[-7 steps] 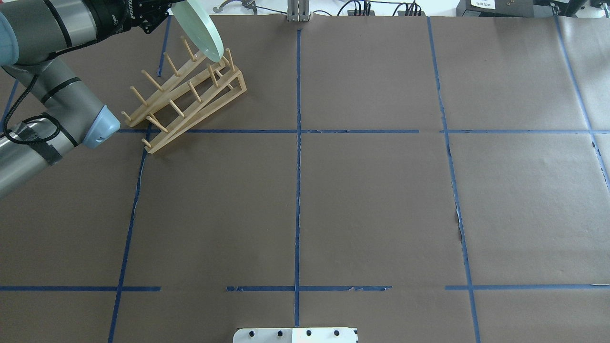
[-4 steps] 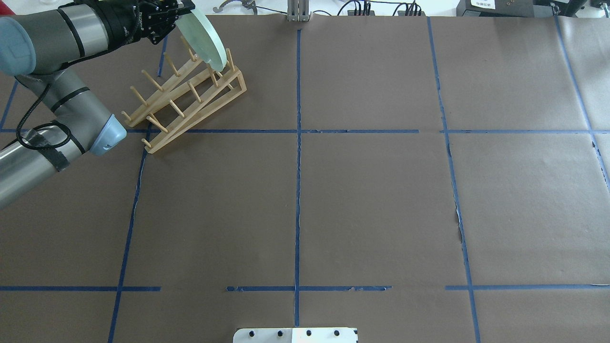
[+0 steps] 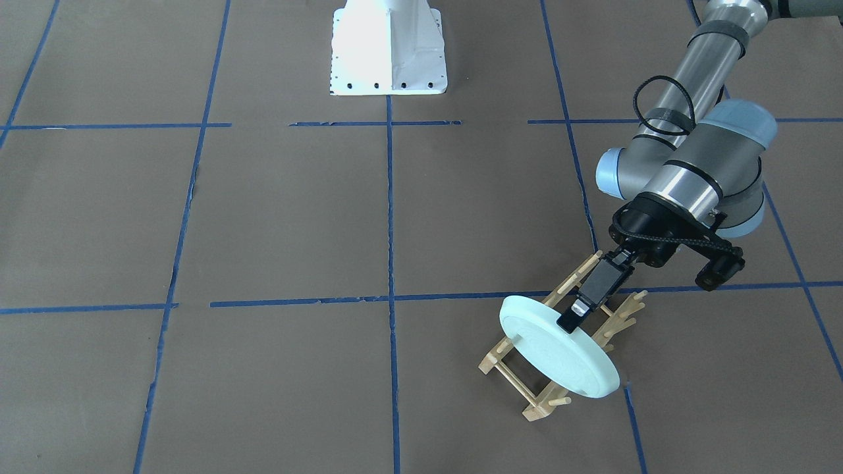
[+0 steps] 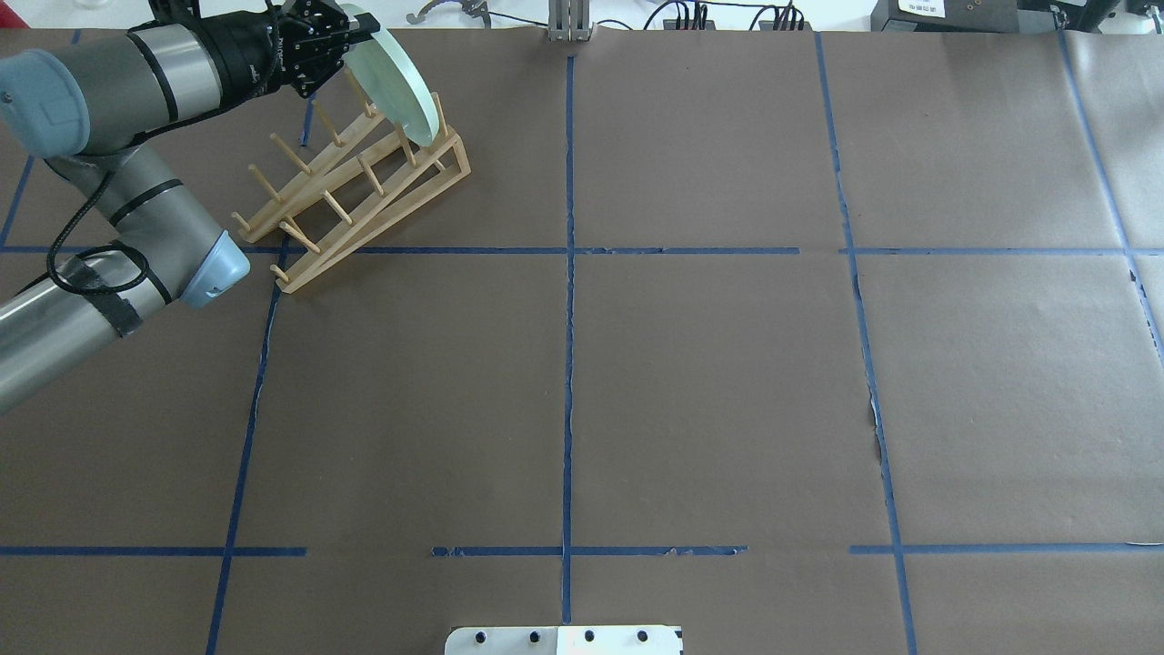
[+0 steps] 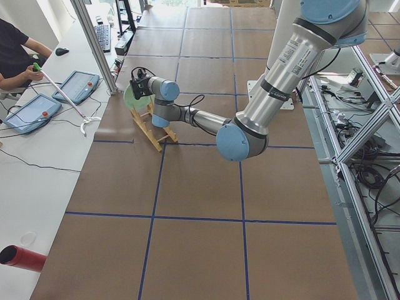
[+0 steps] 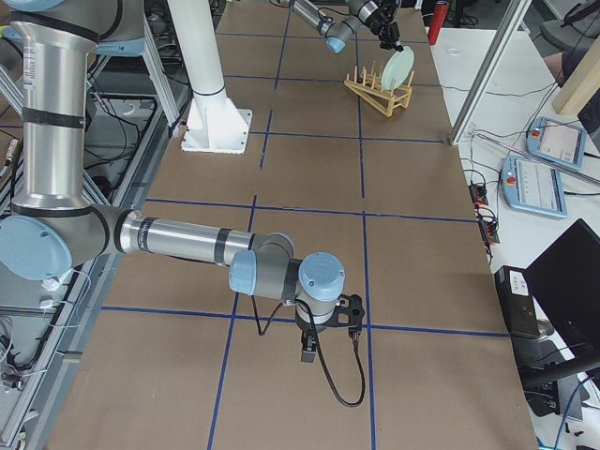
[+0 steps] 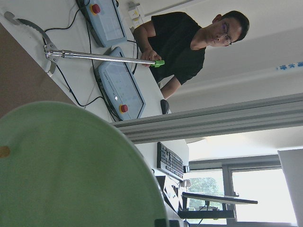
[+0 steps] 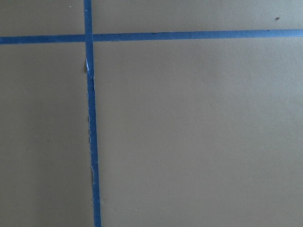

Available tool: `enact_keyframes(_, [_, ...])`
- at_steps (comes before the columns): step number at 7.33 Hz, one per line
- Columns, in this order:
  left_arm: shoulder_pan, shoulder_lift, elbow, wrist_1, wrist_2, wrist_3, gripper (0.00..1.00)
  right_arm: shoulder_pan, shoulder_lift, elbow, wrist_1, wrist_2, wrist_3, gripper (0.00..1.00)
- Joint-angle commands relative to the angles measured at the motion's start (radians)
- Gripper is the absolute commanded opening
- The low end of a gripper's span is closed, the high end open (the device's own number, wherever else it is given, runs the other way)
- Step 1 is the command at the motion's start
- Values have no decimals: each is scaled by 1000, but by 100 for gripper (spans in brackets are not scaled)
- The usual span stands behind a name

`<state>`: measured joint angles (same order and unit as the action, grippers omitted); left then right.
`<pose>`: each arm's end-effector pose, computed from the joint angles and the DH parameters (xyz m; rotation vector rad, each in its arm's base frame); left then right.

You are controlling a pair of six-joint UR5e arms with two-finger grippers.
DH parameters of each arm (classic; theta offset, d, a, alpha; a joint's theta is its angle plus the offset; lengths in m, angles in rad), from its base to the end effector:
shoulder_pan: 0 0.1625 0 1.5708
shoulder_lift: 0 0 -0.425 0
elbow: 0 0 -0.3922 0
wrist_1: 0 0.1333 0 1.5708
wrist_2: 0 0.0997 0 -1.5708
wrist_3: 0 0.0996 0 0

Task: Place plate on rack
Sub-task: 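Lower the plate upright into the rack slots with the left gripper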

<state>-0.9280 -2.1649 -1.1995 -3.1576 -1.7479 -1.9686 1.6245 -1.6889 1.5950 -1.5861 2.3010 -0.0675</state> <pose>0.3222 -0.6233 0.3080 0.3643 1.8403 -0.7740 0.0899 -0.4272 0.7059 -0.0599 -0.7344 0.0267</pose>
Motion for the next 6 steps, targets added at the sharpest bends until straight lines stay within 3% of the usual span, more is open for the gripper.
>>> enact_keyframes(1, [0,-1,0,7,-2,34,100,0,0,0,0,0,0,100])
enact_keyframes(4, [-3,16,-52,43,-7,48,100,0,0,-1,0,0,0,100])
enact_keyframes(6, [-8,69,-171,167,-37,170,100,0,0,0,0,0,0,100])
